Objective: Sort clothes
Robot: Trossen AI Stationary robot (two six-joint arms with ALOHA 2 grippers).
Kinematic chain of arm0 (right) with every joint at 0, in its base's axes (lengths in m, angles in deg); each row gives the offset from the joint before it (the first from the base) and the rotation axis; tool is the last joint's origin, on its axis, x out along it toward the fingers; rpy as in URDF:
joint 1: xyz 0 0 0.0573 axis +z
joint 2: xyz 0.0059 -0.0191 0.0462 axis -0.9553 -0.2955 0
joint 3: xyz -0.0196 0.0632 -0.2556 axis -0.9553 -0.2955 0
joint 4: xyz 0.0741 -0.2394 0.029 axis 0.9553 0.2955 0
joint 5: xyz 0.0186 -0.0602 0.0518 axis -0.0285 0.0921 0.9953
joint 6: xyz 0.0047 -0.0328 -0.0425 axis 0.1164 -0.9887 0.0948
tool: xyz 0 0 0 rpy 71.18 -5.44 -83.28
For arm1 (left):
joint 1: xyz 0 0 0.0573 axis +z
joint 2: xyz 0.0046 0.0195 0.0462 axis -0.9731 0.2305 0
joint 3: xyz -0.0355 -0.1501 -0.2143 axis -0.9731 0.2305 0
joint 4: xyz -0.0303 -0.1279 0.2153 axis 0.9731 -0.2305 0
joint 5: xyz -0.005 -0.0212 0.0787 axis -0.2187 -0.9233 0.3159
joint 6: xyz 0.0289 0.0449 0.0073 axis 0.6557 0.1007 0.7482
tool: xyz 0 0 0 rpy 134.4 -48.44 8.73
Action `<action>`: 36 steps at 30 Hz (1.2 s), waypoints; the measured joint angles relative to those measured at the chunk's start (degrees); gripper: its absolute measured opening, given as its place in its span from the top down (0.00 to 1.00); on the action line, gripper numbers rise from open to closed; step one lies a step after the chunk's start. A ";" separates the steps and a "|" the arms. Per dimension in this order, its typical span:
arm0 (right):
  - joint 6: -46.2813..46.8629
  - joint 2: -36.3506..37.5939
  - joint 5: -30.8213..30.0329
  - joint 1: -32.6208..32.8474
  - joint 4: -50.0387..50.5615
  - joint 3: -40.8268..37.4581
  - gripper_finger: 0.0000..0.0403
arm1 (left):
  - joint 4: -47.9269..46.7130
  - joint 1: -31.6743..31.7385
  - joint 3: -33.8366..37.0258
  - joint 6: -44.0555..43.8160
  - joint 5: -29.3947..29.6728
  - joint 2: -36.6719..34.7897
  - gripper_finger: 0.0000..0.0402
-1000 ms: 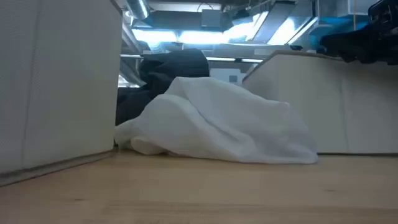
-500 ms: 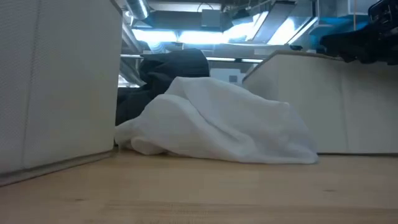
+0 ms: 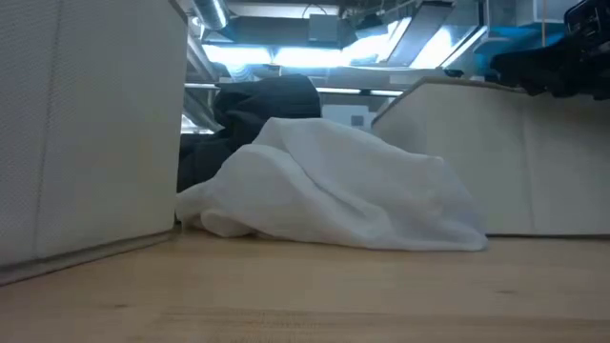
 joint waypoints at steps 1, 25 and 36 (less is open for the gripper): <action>-0.02 -0.01 0.02 0.01 0.00 0.00 0.97 | 0.00 0.01 0.00 0.00 0.00 -0.01 0.98; -0.02 -0.01 0.01 0.01 -0.51 0.01 0.97 | 4.79 -0.01 0.00 5.23 0.03 0.00 0.98; 9.11 -0.01 -3.54 0.01 -6.25 0.02 0.97 | 21.40 0.73 -2.06 -1.30 0.34 0.18 0.98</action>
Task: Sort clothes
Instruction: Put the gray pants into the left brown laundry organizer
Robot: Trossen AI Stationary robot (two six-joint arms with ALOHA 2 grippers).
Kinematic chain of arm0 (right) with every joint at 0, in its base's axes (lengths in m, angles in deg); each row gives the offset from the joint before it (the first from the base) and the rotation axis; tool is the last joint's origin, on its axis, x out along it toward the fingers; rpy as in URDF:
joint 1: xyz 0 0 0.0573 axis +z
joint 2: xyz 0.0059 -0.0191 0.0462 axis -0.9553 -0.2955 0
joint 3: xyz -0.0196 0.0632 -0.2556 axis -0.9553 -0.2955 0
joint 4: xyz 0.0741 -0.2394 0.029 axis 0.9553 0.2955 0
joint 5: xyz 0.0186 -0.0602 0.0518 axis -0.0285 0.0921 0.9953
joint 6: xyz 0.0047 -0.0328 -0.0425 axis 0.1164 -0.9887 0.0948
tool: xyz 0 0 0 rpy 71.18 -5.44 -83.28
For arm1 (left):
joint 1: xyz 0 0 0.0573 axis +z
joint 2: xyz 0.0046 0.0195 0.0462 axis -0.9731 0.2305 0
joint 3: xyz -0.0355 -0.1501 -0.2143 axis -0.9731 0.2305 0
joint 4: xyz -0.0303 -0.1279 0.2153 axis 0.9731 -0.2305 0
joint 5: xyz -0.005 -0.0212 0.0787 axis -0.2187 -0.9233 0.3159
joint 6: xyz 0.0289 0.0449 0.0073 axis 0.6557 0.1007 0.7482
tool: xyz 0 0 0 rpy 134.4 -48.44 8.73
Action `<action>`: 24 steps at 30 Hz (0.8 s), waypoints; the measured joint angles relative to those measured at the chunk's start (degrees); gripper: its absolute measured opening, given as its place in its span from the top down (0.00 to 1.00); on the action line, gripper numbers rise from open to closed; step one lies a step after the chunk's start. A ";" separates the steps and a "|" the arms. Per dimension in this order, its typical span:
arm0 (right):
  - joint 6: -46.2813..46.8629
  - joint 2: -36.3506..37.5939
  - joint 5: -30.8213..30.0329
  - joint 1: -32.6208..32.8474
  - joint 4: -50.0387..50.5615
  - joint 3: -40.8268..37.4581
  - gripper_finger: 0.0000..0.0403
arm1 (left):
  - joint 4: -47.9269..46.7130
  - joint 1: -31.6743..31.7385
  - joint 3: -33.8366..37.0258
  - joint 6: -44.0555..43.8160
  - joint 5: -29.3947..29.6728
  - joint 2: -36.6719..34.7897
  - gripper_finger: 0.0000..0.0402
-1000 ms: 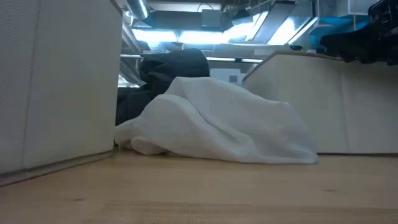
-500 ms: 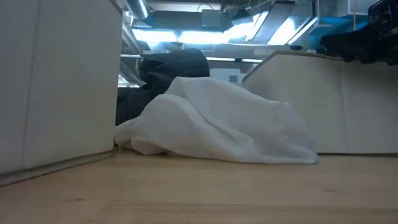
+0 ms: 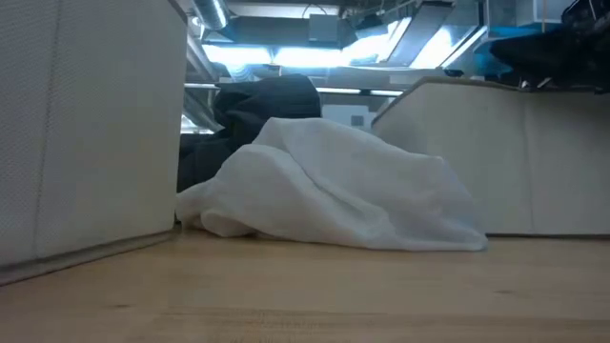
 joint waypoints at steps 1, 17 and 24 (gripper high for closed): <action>-0.07 0.00 -0.62 0.00 -0.42 -0.02 0.97 | -0.13 0.17 -1.05 0.01 0.73 0.25 0.98; -1.76 0.00 -5.08 0.00 -0.23 0.70 0.97 | -20.79 5.22 -32.89 4.73 10.61 32.50 0.98; -1.78 0.00 -5.07 0.00 -0.15 0.79 0.97 | -33.69 9.47 -51.70 4.49 12.18 48.18 0.98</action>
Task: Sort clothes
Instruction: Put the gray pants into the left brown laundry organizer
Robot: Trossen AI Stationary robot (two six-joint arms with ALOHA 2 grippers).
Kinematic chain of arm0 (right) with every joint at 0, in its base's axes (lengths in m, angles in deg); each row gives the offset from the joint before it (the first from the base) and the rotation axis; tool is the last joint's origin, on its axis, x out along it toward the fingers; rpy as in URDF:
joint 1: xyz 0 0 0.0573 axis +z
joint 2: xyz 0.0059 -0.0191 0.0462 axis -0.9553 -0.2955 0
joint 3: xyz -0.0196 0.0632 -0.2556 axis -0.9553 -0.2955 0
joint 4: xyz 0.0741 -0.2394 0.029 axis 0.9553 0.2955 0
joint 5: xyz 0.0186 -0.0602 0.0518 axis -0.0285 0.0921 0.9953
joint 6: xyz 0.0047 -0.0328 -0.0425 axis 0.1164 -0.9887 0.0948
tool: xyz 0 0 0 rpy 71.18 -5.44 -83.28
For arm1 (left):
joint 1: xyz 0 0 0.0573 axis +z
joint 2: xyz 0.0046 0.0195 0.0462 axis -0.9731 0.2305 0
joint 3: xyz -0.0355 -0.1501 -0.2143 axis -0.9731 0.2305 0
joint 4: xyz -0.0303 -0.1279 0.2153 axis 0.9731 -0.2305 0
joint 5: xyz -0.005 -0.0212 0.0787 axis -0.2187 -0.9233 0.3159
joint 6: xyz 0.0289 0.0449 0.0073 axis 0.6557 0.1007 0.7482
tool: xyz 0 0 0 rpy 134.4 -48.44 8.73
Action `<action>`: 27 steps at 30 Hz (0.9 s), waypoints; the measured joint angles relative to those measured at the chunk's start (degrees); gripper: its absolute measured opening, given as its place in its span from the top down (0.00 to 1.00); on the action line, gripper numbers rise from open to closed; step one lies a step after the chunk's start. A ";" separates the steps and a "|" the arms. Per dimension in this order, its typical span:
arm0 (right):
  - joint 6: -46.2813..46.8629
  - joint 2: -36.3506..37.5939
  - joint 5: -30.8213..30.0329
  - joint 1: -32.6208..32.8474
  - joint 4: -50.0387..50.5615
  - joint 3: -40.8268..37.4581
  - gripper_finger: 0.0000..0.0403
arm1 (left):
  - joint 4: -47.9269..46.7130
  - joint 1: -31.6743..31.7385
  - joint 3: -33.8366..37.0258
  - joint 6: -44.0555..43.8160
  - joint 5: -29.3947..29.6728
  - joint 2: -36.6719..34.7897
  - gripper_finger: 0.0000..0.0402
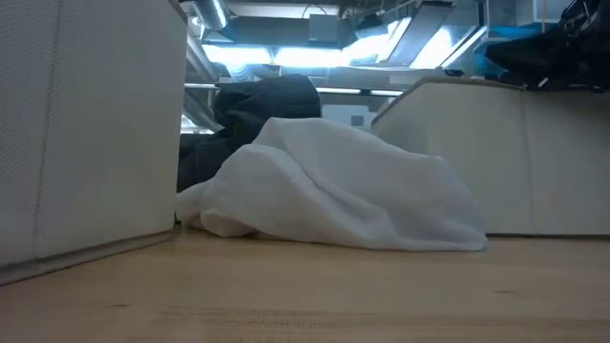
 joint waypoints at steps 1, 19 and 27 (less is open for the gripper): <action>0.00 0.00 0.00 0.00 0.08 0.00 0.97 | -0.50 0.33 -1.66 -0.27 0.02 1.61 0.98; 0.24 0.00 1.11 0.00 0.45 0.11 0.97 | 5.06 1.67 -9.53 2.26 1.61 12.40 0.59; 0.17 0.00 1.11 0.00 1.77 0.15 0.97 | -14.15 2.91 -24.87 -5.20 3.57 19.88 0.36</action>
